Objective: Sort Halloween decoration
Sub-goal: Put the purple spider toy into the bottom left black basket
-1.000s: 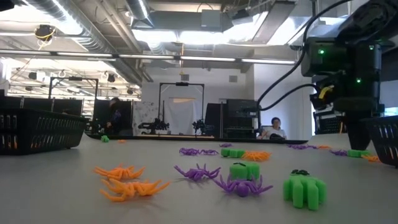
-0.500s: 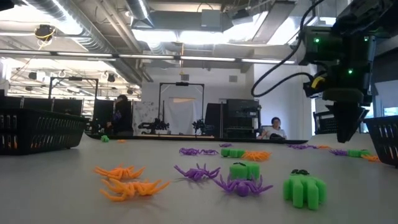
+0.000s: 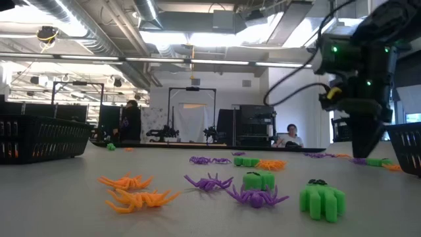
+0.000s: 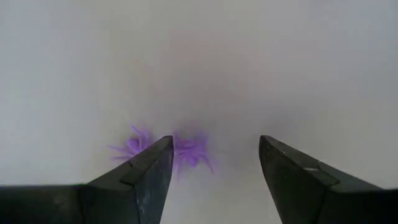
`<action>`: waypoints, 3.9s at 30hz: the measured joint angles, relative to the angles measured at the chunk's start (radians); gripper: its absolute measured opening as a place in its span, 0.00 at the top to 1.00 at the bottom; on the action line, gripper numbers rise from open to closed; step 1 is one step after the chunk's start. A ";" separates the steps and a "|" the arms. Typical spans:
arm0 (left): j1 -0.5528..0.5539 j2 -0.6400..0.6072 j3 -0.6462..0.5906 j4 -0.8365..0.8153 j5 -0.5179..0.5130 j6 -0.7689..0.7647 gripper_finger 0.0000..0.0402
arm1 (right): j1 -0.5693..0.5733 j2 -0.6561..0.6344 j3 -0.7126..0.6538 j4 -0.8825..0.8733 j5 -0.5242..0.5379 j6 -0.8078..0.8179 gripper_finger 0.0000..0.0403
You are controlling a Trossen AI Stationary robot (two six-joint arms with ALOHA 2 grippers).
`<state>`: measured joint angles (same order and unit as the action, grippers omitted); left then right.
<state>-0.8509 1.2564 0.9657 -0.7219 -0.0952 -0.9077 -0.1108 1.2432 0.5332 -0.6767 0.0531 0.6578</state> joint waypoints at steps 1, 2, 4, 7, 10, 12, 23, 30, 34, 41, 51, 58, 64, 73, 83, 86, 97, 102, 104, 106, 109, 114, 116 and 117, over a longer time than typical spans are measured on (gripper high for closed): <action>0.000 0.000 0.000 0.001 0.000 0.000 0.72 | 0.000 0.002 -0.016 0.019 -0.015 0.007 0.41; 0.000 0.000 0.000 0.001 0.000 0.000 0.72 | 0.000 0.002 -0.029 0.035 -0.023 0.014 0.41; 0.000 0.000 0.000 0.002 0.000 0.000 0.72 | 0.000 0.002 -0.050 0.058 -0.031 0.016 0.41; 0.000 0.000 0.000 0.007 0.000 0.000 0.72 | 0.000 0.003 -0.057 0.055 -0.025 0.015 0.44; 0.000 0.000 0.000 0.007 0.000 0.000 0.72 | 0.000 -0.007 -0.058 0.056 -0.015 0.005 0.53; 0.000 0.000 0.000 0.007 0.000 0.000 0.72 | 0.000 -0.012 -0.059 0.056 -0.016 -0.009 0.61; 0.000 0.000 0.000 0.007 0.000 0.000 0.72 | 0.000 -0.013 -0.014 0.052 -0.027 -0.047 0.96; 0.000 0.000 0.000 0.006 0.000 0.000 0.72 | 0.000 -0.014 0.066 0.196 -0.054 -0.105 0.95; 0.000 0.000 0.000 0.006 0.000 0.000 0.72 | 0.011 -0.014 0.069 0.450 -0.183 -0.157 0.98; 0.000 0.000 0.000 0.006 0.000 0.000 0.72 | 0.108 -0.014 0.069 0.789 -0.249 -0.216 0.96; 0.000 0.000 0.000 0.006 0.000 0.000 0.72 | 0.185 -0.013 0.070 0.902 -0.125 -0.360 0.97; 0.000 0.000 0.000 0.007 -0.024 0.002 0.72 | 0.185 -0.013 0.070 0.965 -0.089 -0.405 0.97; 0.019 0.000 0.000 0.032 -0.432 0.085 0.72 | 0.185 -0.013 0.070 0.972 -0.090 -0.435 0.98; 0.167 0.143 0.000 0.390 -1.136 0.494 0.72 | 0.183 -0.013 0.070 1.016 -0.062 -0.491 0.98; 0.583 0.315 -0.001 0.616 -0.460 0.480 0.72 | 0.183 -0.013 0.070 1.025 -0.060 -0.533 0.98; 0.659 0.371 -0.001 0.821 -0.198 0.647 0.72 | 0.183 -0.013 0.070 1.024 -0.060 -0.534 0.98; 0.711 0.412 0.000 1.214 -0.094 0.940 0.72 | 0.183 -0.014 0.070 0.987 -0.060 -0.534 0.98; 0.710 0.412 0.000 1.206 -0.105 0.938 0.72 | 0.183 -0.014 0.070 0.990 -0.060 -0.536 0.98; 0.710 0.412 0.000 1.206 -0.105 0.919 0.72 | 0.183 -0.014 0.070 0.990 -0.060 -0.535 0.98; 0.710 0.412 0.000 1.202 -0.105 0.915 0.72 | 0.183 -0.014 0.070 0.990 -0.060 -0.535 0.98; 0.710 0.412 0.000 1.180 -0.105 0.913 0.72 | 0.183 -0.014 0.070 0.991 -0.060 -0.535 0.98; 0.710 0.412 0.000 1.108 -0.113 0.894 0.72 | 0.184 -0.014 0.070 1.032 -0.060 -0.532 0.98; 0.710 0.412 0.000 1.087 -0.150 0.862 0.72 | 0.183 -0.014 0.070 1.048 -0.060 -0.532 0.98; 0.711 0.412 0.000 1.085 -0.168 0.853 0.72 | 0.183 -0.014 0.070 1.059 -0.060 -0.531 0.98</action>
<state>-0.1402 1.6680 0.9657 0.3626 -0.2633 -0.0552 0.0727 1.2293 0.6037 0.3818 -0.0072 0.1267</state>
